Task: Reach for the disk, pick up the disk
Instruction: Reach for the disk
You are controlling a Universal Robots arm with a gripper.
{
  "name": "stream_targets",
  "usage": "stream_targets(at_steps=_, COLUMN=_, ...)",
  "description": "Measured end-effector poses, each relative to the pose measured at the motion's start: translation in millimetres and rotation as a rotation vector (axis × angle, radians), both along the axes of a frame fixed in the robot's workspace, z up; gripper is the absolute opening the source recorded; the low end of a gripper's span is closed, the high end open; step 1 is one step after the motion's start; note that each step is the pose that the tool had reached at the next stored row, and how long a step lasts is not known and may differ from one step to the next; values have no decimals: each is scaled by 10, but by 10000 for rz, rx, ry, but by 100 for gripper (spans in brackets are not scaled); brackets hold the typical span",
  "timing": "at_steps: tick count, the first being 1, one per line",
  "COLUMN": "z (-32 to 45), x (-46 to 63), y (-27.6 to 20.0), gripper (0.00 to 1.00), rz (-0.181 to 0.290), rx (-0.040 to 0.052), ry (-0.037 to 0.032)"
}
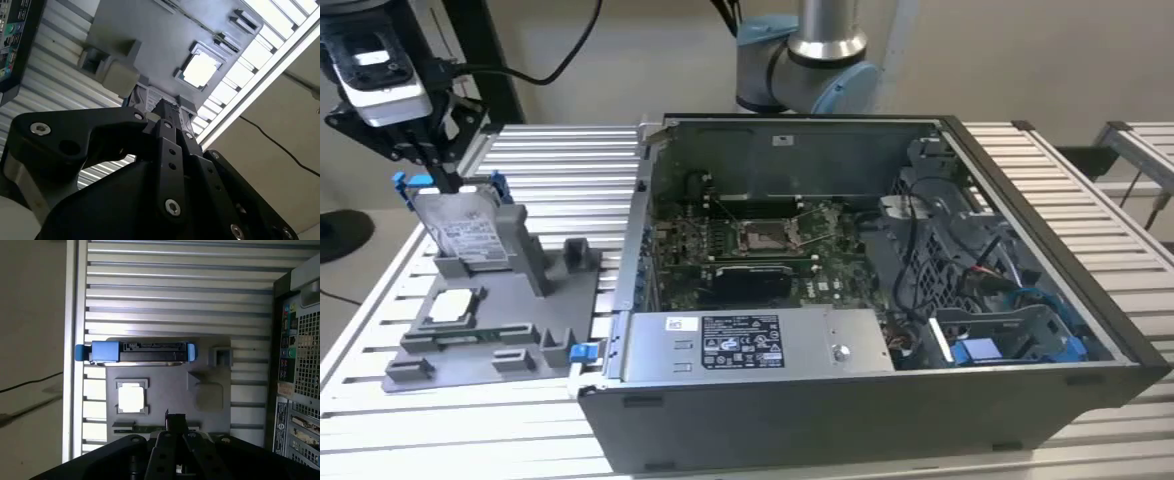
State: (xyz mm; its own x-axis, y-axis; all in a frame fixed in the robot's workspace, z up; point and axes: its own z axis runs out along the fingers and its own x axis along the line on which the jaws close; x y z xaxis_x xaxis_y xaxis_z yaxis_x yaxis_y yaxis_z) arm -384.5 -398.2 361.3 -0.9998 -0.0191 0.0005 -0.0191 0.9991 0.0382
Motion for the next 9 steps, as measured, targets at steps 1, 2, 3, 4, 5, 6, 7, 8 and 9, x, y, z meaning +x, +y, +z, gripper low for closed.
stream_targets(at_steps=1, z=0, x=0, y=0, gripper=0, rz=0, rx=0, ry=0)
stream_targets(at_steps=2, z=0, x=0, y=0, gripper=0, rz=0, rx=0, ry=0)
stream_targets(at_steps=3, z=0, x=0, y=0, gripper=0, rz=0, rx=0, ry=0)
stream_targets(at_steps=4, z=0, x=0, y=0, gripper=0, rz=0, rx=0, ry=0)
stream_targets(at_steps=5, z=1, x=0, y=5, gripper=0, rz=-1, rx=-1, ry=2)
stream_targets(at_steps=6, z=1, x=-1, y=18, gripper=0, rz=-1, rx=-1, ry=2)
stream_targets(at_steps=7, z=0, x=0, y=36, gripper=0, rz=0, rx=0, ry=1)
stream_targets(at_steps=8, z=-1, x=-1, y=65, gripper=0, rz=0, rx=0, ry=0)
stream_targets(at_steps=9, z=-1, x=-3, y=102, gripper=0, rz=0, rx=0, ry=0)
